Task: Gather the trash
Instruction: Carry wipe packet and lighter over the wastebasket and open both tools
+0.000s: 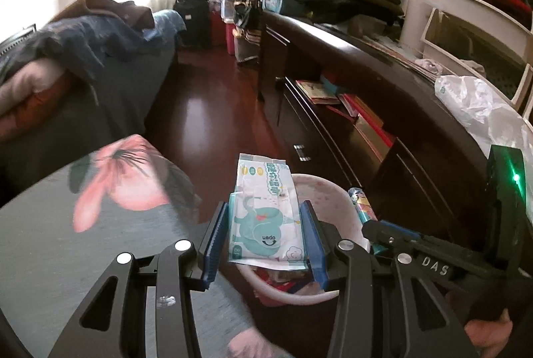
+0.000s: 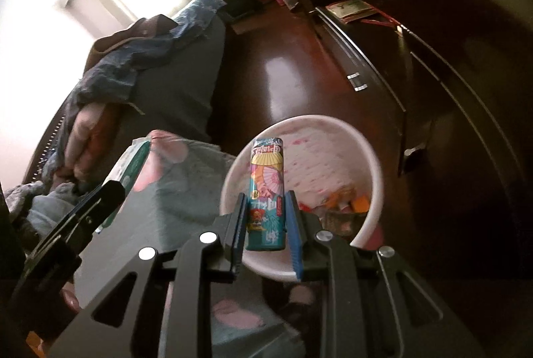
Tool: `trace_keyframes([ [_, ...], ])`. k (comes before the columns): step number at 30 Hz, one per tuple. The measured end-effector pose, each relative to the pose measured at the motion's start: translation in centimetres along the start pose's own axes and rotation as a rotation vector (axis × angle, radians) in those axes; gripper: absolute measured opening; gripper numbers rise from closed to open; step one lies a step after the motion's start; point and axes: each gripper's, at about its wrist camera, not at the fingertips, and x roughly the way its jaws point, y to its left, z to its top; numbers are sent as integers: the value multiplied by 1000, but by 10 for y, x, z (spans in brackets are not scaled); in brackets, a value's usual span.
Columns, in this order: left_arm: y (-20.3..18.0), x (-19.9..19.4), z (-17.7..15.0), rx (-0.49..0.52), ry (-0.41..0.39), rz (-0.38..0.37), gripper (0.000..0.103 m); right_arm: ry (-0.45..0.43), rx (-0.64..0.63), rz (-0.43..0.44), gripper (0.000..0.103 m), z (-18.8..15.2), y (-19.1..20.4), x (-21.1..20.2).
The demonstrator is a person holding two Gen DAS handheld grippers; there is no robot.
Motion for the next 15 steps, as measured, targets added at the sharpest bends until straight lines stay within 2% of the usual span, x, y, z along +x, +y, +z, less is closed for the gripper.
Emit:
trace_keyframes([
  [5, -4, 24, 2, -4, 26, -11, 44, -11, -6, -45, 26, 9, -9, 17],
  [8, -3, 37, 3, -13, 20, -9, 59, -17, 4, -71, 30, 15, -16, 29],
  [10, -1, 40, 3, -22, 10, 4, 76, -17, 18, -73, 35, 17, -21, 33],
  [12, 3, 39, 2, -41, -6, 4, 80, -14, 23, -80, 36, 17, -24, 36],
  [15, 9, 37, 1, -61, -10, 2, 80, -9, 20, -85, 39, 15, -24, 36],
])
